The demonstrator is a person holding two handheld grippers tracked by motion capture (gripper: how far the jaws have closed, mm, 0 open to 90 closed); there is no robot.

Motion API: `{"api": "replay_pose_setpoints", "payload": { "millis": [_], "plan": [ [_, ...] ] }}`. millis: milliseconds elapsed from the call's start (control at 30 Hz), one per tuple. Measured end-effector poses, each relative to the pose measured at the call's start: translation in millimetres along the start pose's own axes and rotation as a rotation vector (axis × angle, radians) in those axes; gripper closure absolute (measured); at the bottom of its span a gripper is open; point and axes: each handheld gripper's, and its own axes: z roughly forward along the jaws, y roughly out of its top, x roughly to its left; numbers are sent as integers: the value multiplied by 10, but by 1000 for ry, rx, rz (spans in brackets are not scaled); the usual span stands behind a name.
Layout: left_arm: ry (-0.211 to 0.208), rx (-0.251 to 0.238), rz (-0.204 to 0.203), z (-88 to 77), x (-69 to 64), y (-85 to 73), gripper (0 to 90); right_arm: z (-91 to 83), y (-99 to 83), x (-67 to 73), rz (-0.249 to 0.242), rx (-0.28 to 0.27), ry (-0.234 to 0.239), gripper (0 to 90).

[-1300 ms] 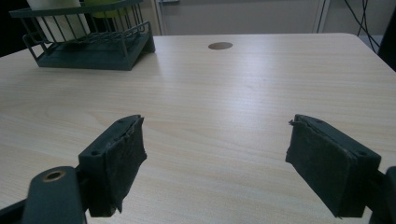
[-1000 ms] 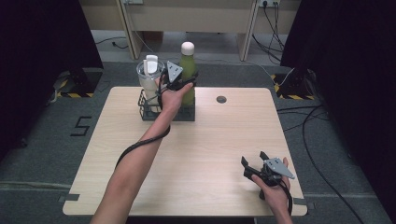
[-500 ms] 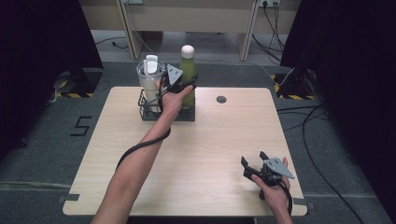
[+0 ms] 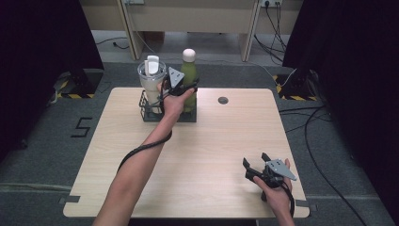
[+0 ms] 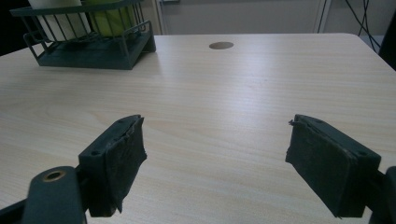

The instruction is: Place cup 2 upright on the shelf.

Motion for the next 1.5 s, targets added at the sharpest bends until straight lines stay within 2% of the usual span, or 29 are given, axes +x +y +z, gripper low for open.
{"api": "replay_pose_setpoints", "payload": {
  "millis": [700, 967, 1200, 1500],
  "plan": [
    [-19, -11, -12, -25, 17, -23, 232, 1, 1, 7, -1, 3, 3, 185],
    [-22, -12, 1, -39, -21, -2, 149, 2, 1, 13, -5, 6, 6, 185],
    [-25, -15, 16, -71, -39, -1, 144, 4, 1, 16, -3, 8, 7, 185],
    [-21, -18, 15, -87, -43, 17, 142, 4, 1, 16, -10, 7, 6, 185]
  ]
}}
